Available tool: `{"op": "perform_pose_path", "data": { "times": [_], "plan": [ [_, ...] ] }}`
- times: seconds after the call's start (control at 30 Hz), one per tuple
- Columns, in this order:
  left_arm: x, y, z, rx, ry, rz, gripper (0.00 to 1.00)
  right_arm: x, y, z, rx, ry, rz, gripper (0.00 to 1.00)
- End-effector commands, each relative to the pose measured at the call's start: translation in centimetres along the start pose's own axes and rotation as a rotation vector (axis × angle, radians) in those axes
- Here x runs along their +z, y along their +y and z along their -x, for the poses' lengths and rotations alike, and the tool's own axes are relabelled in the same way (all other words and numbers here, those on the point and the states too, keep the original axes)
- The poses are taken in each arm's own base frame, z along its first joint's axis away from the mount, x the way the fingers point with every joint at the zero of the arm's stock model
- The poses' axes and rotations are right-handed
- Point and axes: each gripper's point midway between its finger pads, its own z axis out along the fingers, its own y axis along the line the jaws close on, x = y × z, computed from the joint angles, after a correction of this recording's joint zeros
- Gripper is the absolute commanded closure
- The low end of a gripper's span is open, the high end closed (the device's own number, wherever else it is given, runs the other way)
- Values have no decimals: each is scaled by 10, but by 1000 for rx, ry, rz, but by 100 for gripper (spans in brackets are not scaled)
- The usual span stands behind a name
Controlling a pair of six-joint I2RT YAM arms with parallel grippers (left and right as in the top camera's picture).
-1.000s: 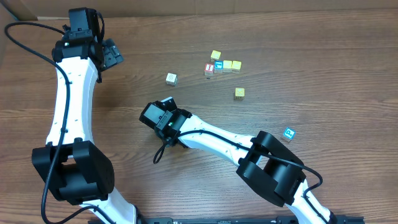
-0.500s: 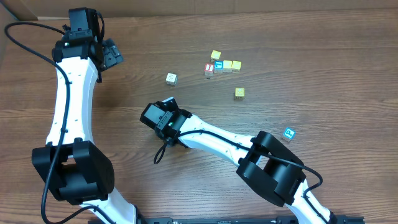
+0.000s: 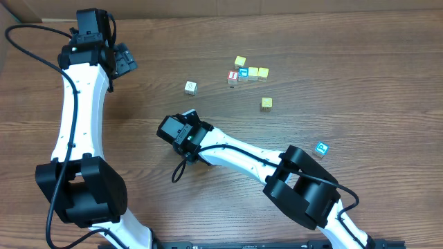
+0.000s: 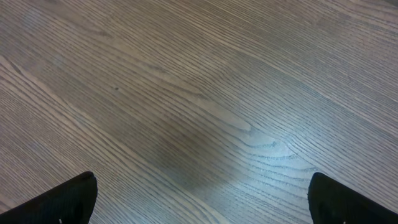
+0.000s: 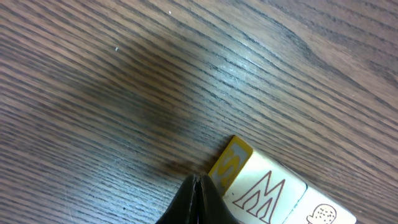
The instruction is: Flip 5 blocks
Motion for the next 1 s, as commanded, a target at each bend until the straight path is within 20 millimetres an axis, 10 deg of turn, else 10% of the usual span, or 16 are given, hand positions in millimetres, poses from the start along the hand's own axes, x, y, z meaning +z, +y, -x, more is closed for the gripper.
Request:
{"op": "perform_pose_path", "data": {
  "times": [0.0, 0.6, 0.97],
  "plan": [
    [-10, 3, 10, -35, -34, 2, 0, 0, -3, 0, -9, -6, -17, 96],
    [-10, 3, 10, -35, -35, 2, 0, -4, -3, 0, -7, 0, -19, 96],
    [-10, 3, 10, -35, -34, 2, 0, -93, -12, 45, 162, 14, 267, 96]
  ]
}}
